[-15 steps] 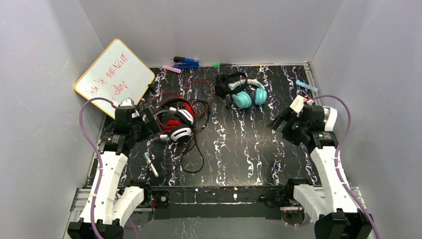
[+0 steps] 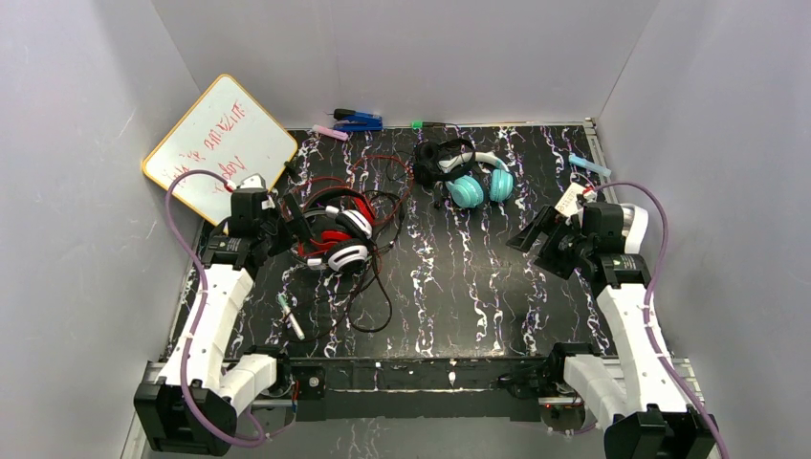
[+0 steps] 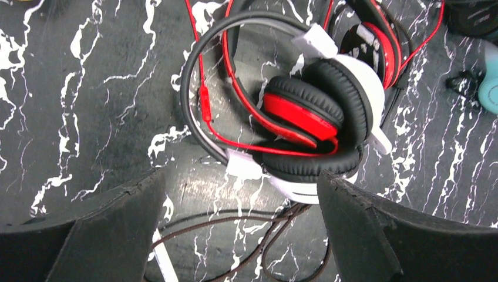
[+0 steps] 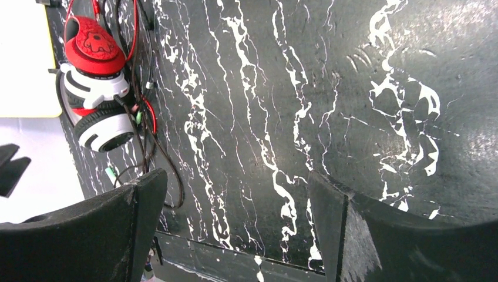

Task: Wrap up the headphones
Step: Pick up the headphones from the center of the board.

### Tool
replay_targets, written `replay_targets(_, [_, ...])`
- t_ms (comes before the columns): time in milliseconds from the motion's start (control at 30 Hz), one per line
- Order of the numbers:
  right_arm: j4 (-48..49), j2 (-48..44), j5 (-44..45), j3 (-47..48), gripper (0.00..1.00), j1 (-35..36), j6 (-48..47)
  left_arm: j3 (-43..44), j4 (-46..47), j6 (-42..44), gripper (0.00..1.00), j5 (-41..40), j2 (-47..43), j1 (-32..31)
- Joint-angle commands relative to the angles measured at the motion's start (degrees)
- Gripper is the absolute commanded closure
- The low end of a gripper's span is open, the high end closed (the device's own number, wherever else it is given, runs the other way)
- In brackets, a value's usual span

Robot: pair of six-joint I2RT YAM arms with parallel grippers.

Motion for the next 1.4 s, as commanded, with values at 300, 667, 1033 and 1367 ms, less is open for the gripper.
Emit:
replay_targets(300, [2.7, -3.0, -5.7, -2.0, 0.04, 1.0, -1.9, -6.1, 14.7, -2.8, 0.18, -9.3, 4.3, 0.1])
replay_targets(667, [1.4, -1.7, -4.7, 1.0, 0.04, 3.2, -3.1, -8.4, 19.2, -5.0, 0.20, -10.8, 12.6, 2.0])
replay_targets(1033, [1.4, -1.6, -3.9, 0.9, 0.04, 3.8, -3.1, -3.2, 16.1, -4.6, 0.37, -1.6, 27.5, 8.4])
replay_targets(1367, [0.2, -0.6, -4.3, 2.9, 0.04, 3.8, -3.0, 0.2, 11.3, -1.8, 1.00, -3.7, 26.4, 8.7])
